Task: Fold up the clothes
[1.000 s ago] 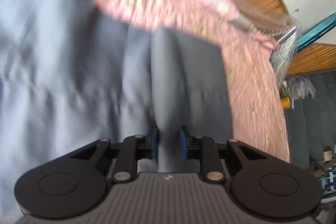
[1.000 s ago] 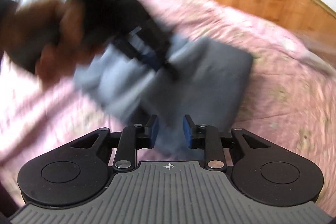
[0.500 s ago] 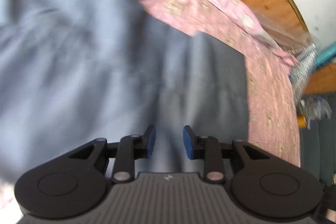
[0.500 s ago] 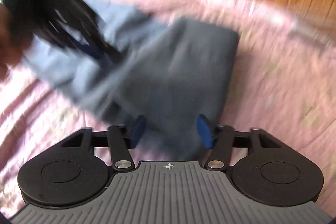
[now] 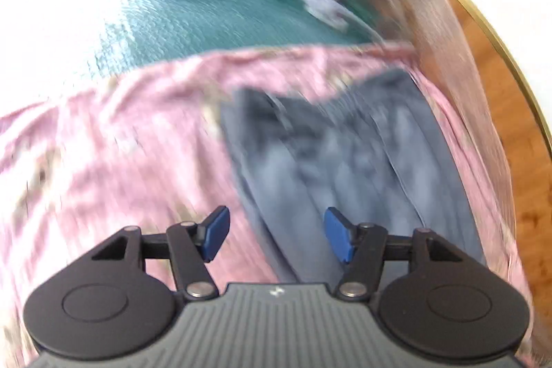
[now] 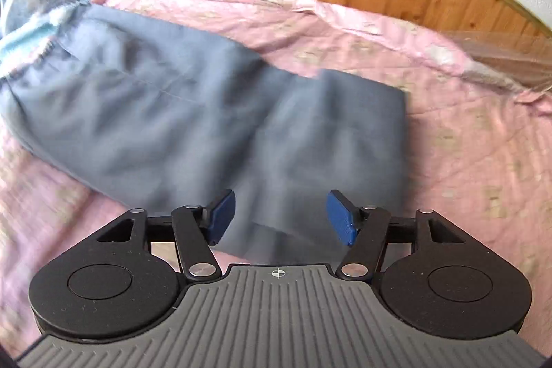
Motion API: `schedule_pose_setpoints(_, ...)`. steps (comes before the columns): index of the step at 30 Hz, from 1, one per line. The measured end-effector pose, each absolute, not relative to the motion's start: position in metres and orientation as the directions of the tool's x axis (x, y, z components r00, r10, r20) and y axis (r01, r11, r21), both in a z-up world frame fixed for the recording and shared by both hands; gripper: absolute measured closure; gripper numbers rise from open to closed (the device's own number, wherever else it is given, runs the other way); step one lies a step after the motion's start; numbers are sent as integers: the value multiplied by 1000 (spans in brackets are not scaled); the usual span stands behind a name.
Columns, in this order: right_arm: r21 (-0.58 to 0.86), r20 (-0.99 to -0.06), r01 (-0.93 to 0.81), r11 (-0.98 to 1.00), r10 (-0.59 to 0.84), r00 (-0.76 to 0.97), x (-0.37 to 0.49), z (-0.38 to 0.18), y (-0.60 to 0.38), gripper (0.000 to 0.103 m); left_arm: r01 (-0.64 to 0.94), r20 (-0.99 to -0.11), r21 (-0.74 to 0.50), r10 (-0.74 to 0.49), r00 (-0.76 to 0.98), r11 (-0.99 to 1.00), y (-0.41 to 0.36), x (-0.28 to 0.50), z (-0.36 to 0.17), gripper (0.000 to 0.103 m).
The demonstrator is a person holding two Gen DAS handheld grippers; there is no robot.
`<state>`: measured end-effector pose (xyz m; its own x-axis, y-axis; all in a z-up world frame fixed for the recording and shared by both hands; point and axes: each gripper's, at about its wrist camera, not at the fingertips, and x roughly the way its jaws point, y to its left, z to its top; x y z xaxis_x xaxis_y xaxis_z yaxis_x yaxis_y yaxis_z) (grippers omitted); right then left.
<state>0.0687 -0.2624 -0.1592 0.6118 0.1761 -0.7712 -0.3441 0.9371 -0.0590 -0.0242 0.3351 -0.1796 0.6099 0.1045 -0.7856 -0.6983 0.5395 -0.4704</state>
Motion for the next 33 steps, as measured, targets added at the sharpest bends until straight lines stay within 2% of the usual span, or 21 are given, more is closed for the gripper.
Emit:
schedule_pose_setpoints(1, -46, -772, -357, 933, 194, 605, 69, -157, -242, 29, -682, -780, -492, 74, 622, 541, 350, -20, -189, 38)
schedule_pose_setpoints(3, -40, -774, -404, 914, 228, 591, 66, -152, -197, 28, -641, -754, -538, 27, 656, 547, 367, -10, -203, 38)
schedule_pose_setpoints(7, -71, -767, -497, 865, 271, 582, 64, -138, -110, 28, -564, -681, -640, -45, 731, 522, 385, 1, -218, 21)
schedule_pose_setpoints(9, -68, -760, -536, 842, 305, 575, 64, -130, -74, 26, -545, -650, -682, -64, 757, 488, 392, 3, -224, 21)
schedule_pose_setpoints(10, -62, -758, -554, 830, 323, 567, 66, -126, -58, 25, -537, -636, -698, -66, 769, 473, 395, 4, -226, 26)
schedule_pose_setpoints(11, -56, -757, -571, 819, 338, 559, 69, -124, -43, 25, -525, -622, -713, -75, 779, 465, 397, 4, -228, 38)
schedule_pose_setpoints(12, -49, -758, -588, 808, 353, 549, 73, -122, -28, 25, -517, -619, -721, -93, 780, 463, 400, 6, -230, 77)
schedule_pose_setpoints(13, -39, -759, -602, 797, 369, 537, 79, -120, -15, 25, -521, -627, -717, -101, 773, 464, 401, 8, -231, 86)
schedule_pose_setpoints(14, -28, -759, -615, 788, 384, 526, 85, -118, -2, 25, -522, -631, -708, -94, 770, 476, 400, 8, -228, 87)
schedule_pose_setpoints(17, 16, -752, -634, 773, 428, 502, 108, -106, 32, 25, -494, -629, -663, -61, 775, 562, 389, 8, -207, 88)
schedule_pose_setpoints(21, 68, -741, -653, 755, 476, 474, 142, -85, 82, 22, -392, -625, -514, -20, 780, 763, 356, 24, -172, 88)
schedule_pose_setpoints(25, 71, -754, -707, 704, 502, 424, 172, -68, 146, 18, -286, -616, -390, -18, 787, 875, 318, 30, -164, 89)
schedule_pose_setpoints(28, 35, -797, -750, 661, 471, 378, 193, -71, 202, 17, -201, -609, -294, -21, 793, 935, 289, 33, -160, 89)
schedule_pose_setpoints(33, -64, -895, -789, 612, 315, 316, 229, -116, 273, 17, -54, -597, -119, -28, 801, 991, 241, 38, -152, 89)
